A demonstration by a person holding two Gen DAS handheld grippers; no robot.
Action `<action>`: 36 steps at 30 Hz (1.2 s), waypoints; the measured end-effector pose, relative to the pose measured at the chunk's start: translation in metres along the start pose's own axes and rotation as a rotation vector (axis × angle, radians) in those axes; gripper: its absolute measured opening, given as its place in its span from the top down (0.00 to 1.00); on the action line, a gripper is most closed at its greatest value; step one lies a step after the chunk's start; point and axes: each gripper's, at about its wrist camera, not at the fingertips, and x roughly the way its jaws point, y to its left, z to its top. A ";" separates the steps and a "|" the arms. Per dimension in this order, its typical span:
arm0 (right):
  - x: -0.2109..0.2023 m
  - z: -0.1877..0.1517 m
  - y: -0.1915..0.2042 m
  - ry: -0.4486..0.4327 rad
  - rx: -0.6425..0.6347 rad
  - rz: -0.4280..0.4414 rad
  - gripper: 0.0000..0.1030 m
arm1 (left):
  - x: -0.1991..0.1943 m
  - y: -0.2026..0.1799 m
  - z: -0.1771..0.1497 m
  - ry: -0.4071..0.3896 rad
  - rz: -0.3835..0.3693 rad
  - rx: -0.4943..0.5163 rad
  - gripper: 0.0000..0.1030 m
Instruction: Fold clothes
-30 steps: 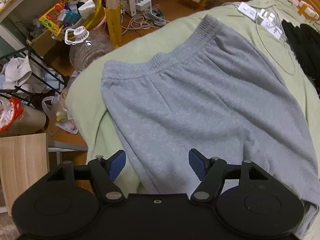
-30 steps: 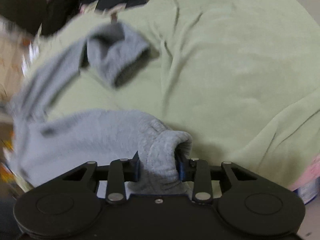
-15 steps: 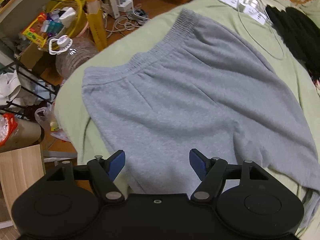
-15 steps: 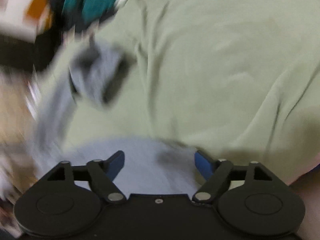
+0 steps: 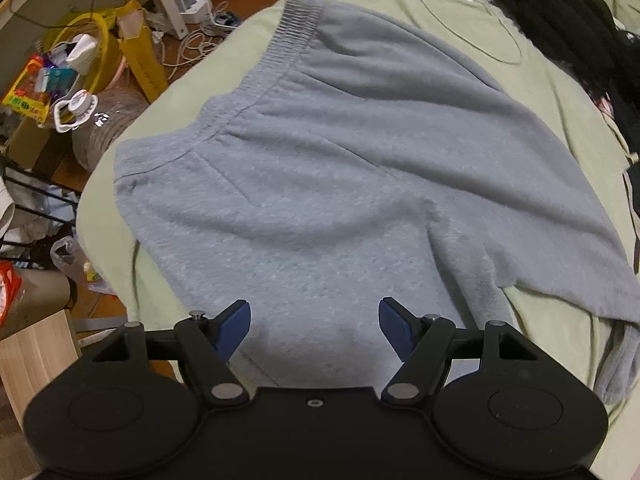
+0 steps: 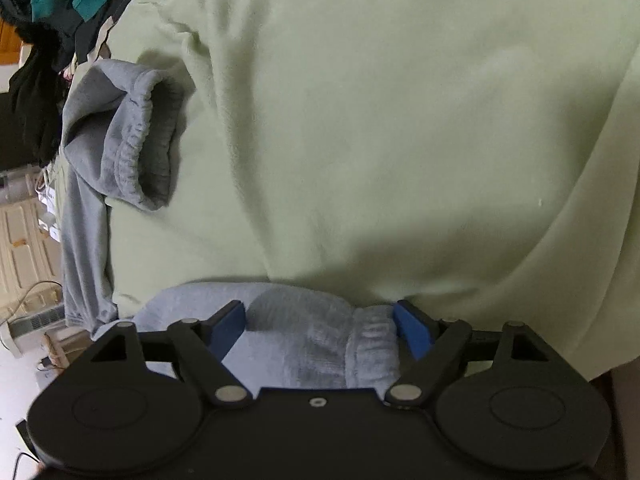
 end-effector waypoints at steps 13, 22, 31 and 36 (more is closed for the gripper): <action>-0.028 -0.007 0.081 -0.071 -0.314 0.014 0.87 | 0.050 -0.066 -0.042 0.166 0.035 0.292 0.26; -0.048 0.004 0.029 -0.098 -0.146 -0.083 0.35 | 0.050 -0.082 -0.049 0.165 0.015 0.325 0.20; -0.007 0.006 -0.035 0.022 0.152 0.082 0.51 | 0.047 -0.088 -0.050 0.156 0.011 0.282 0.18; -0.018 0.001 -0.003 -0.033 0.004 0.111 0.80 | 0.053 -0.093 -0.054 0.173 0.018 0.275 0.16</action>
